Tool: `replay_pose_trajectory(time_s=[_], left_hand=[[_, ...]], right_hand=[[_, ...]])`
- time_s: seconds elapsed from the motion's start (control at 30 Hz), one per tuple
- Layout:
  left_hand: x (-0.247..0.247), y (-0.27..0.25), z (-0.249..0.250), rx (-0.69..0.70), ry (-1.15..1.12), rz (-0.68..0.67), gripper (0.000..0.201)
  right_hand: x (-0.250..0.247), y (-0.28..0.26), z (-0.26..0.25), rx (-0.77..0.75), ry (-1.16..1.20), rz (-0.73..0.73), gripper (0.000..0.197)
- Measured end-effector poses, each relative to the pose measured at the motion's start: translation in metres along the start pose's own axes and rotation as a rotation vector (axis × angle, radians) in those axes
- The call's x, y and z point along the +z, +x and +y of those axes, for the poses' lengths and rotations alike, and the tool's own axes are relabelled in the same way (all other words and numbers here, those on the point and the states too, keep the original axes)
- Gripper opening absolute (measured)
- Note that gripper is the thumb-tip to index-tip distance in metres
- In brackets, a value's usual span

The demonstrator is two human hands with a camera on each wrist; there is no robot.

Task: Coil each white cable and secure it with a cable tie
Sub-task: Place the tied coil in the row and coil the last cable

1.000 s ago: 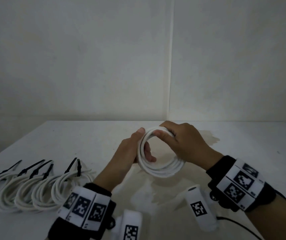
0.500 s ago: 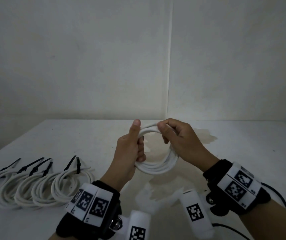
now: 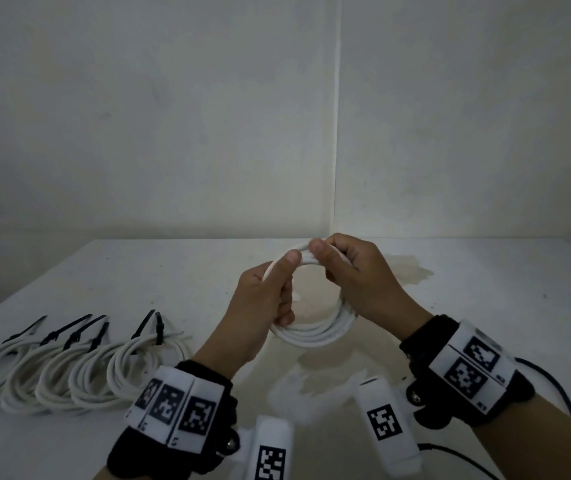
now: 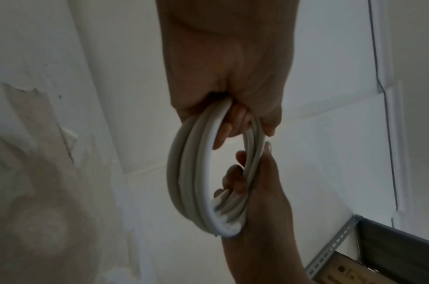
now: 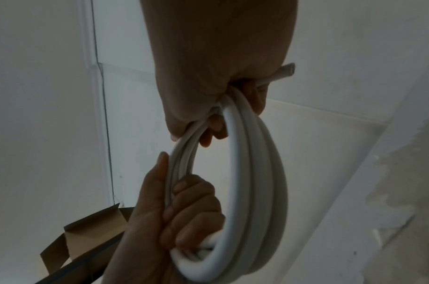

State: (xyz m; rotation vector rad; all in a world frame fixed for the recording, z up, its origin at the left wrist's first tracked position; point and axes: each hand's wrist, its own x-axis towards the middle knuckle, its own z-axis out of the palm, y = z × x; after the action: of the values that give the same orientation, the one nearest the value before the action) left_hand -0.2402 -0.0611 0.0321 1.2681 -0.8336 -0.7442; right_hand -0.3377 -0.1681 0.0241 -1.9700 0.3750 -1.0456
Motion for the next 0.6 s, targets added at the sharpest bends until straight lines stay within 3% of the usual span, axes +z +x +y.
replay_pose_trajectory(time_s=[0.17, 0.27, 0.37, 0.43, 0.6], left_hand=[[-0.001, -0.003, 0.002, -0.004, -0.102, 0.093, 0.043], [-0.008, -0.002, 0.006, -0.008, -0.182, 0.105, 0.041], [-0.006, -0.006, 0.006, -0.003, -0.180, 0.076, 0.040], [0.000, -0.009, 0.006, -0.005, -0.179, 0.065, 0.042], [0.000, -0.006, 0.006, 0.006, -0.179, 0.103, 0.044]], right_hand=[[-0.016, -0.001, -0.001, -0.007, -0.016, -0.065, 0.023], [-0.033, -0.001, 0.006, -0.091, -0.336, -0.116, 0.021], [-0.035, 0.000, 0.011, -0.146, -0.579, -0.046, 0.022], [-0.031, -0.002, 0.006, -0.032, -0.440, -0.030, 0.016], [-0.023, -0.014, -0.019, 0.311, 0.167, -0.155, 0.048]])
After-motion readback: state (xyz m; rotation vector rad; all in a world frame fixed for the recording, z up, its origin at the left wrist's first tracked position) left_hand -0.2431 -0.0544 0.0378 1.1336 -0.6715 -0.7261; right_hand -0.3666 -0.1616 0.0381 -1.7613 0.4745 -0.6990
